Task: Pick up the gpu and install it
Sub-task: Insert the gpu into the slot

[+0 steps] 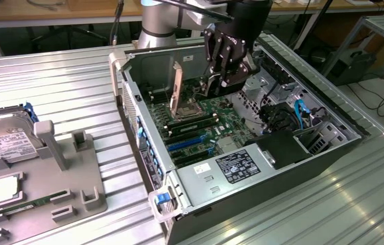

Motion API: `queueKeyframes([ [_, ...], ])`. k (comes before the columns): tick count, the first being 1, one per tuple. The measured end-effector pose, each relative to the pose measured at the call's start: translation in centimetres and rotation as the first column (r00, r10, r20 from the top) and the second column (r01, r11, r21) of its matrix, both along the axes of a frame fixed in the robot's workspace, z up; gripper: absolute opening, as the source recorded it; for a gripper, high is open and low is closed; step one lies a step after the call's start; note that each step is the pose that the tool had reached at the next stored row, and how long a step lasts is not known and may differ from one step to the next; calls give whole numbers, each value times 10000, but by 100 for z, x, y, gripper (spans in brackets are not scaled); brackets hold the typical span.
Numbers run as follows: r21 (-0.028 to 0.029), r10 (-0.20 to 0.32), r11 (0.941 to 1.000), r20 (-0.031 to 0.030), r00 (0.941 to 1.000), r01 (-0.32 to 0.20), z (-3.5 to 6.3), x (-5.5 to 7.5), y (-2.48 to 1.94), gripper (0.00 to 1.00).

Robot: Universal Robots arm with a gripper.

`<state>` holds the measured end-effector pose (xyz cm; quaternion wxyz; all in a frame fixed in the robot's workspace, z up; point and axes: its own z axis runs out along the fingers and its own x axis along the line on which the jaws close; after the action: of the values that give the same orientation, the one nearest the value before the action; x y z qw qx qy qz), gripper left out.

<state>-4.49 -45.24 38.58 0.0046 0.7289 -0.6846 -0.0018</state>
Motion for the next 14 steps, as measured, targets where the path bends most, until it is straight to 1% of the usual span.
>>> queueKeyframes([
  [6,-1,-11,10000,-1,10000,11,-74,-3,0,27],
  [9,-8,-13,10000,-47,10000,13,-93,-4,1,27],
  [10,-36,-12,10000,-51,10000,12,-95,-3,1,27],
  [11,-106,-11,9999,-53,10000,11,-99,-3,2,27],
  [14,-109,-12,9999,-53,10000,11,-99,-3,2,27],
])
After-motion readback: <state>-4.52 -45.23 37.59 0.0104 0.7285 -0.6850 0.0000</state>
